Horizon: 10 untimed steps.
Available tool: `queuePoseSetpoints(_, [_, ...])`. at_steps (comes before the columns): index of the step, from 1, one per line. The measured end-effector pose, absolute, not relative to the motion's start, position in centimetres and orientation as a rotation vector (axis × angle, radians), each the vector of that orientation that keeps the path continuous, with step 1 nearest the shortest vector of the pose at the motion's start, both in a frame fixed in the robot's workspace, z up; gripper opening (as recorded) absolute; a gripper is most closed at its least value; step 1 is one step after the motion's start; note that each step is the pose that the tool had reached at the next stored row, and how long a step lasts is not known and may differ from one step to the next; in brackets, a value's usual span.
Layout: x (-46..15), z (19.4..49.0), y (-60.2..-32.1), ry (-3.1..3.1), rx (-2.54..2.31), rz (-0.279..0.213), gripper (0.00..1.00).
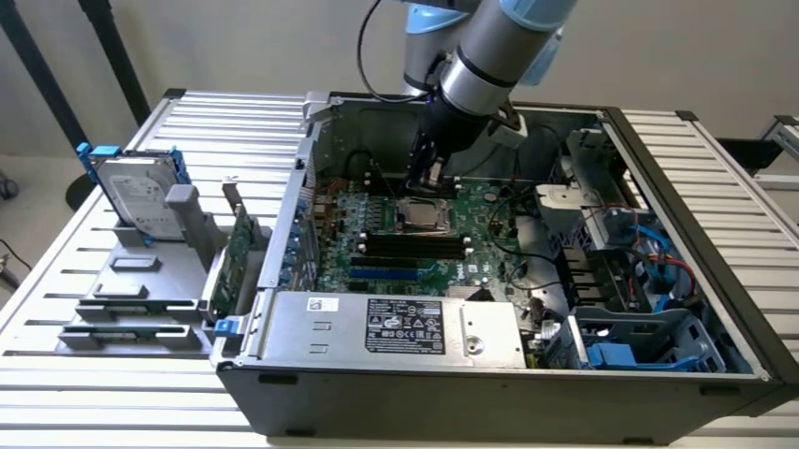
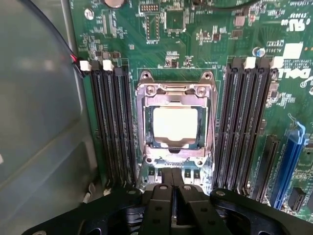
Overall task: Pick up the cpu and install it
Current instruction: 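Close the cpu cover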
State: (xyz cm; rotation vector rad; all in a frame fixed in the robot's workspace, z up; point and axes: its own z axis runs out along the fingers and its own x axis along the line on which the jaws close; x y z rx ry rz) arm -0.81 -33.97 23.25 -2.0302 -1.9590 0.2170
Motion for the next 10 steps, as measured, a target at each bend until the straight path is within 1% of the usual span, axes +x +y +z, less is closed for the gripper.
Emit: queuePoseSetpoints(10, [-1.5,21.5,-34.0,-1.962,-2.032,0.213,0.11])
